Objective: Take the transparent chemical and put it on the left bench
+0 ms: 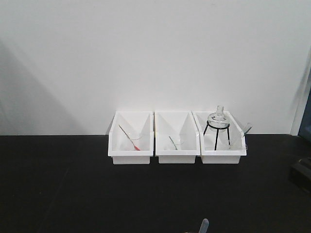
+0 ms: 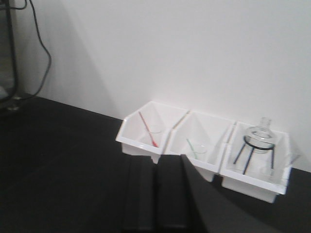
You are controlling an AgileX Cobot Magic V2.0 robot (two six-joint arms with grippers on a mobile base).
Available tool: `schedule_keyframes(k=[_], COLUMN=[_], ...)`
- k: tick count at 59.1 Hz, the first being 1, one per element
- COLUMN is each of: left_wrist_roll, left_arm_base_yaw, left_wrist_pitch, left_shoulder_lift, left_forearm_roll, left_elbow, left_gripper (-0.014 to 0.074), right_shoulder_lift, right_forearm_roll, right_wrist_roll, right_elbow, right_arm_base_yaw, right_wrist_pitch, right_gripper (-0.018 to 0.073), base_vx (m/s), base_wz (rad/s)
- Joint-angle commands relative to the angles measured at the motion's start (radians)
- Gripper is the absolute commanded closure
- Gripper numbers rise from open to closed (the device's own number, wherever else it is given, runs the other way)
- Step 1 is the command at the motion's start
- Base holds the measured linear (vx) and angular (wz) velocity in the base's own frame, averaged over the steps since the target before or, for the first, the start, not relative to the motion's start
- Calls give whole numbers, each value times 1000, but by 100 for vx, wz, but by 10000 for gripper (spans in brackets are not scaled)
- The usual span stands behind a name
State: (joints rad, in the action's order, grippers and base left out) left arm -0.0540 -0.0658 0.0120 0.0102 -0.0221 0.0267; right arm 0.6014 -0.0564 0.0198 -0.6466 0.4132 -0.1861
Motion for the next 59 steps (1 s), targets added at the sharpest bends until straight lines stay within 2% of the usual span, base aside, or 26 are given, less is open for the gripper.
schedule_keyframes(k=[1, 7, 12, 18, 25, 32, 59], left_wrist_roll=[8, 8, 8, 8, 8, 8, 8], left_arm_base_yaw=[-2, -2, -2, -2, -2, -2, -2], left_wrist_pitch=[-78, -78, -78, -78, -78, -78, -78], left_shoulder_lift=[19, 19, 19, 19, 19, 19, 19], left_forearm_roll=[-1, -1, -1, -1, -1, -1, -1], left_elbow=[16, 16, 16, 16, 16, 16, 16], left_gripper=[600, 600, 600, 600, 600, 600, 600], right_shoulder_lift=[-62, -161, -247, -356, -488, -607, -624], right_forearm_roll=[-10, -10, -11, -11, -7, 6, 5], right_wrist_roll=[-12, -51, -49, -47, -47, -48, -48], right_elbow=[50, 211, 385, 544, 681, 681, 684], right_arm_base_yaw=[-95, -207, -262, -291, -291, -291, -291], right_wrist_pitch=[86, 138, 197, 256, 279, 165, 145], right_gripper=[567, 567, 567, 567, 567, 567, 567], base_vx=[0, 0, 0, 0, 0, 0, 0], base_wz=[0, 0, 0, 0, 0, 0, 0])
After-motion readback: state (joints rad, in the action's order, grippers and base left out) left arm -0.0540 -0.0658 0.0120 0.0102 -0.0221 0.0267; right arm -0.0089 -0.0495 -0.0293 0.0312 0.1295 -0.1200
